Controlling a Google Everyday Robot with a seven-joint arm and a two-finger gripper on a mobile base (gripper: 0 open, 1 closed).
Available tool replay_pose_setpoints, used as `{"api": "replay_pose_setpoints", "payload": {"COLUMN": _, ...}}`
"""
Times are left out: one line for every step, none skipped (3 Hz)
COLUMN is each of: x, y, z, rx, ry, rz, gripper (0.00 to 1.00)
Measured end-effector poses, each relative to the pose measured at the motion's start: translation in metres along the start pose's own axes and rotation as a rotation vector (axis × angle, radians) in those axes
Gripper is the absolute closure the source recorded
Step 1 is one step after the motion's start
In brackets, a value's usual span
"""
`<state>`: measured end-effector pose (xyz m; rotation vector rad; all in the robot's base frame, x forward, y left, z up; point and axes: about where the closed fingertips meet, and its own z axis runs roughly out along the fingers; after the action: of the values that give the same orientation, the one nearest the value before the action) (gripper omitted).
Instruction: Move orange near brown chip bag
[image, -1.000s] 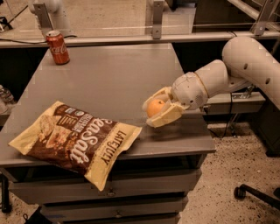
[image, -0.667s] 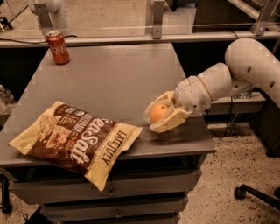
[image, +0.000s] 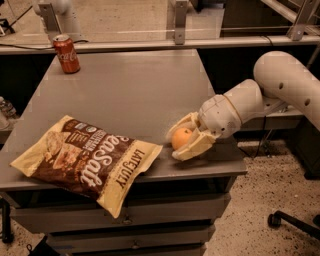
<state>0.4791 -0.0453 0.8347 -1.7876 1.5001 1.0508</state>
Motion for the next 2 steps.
{"api": "replay_pose_setpoints", "payload": {"x": 0.0044, "y": 0.0024, "z": 0.0092, "rx": -0.018, "ry": -0.012, "rz": 0.006, "gripper": 1.00}}
{"api": "replay_pose_setpoints", "payload": {"x": 0.0073, "y": 0.0033, "z": 0.0158, "rx": -0.025, "ry": -0.020, "rz": 0.011, "gripper": 0.83}}
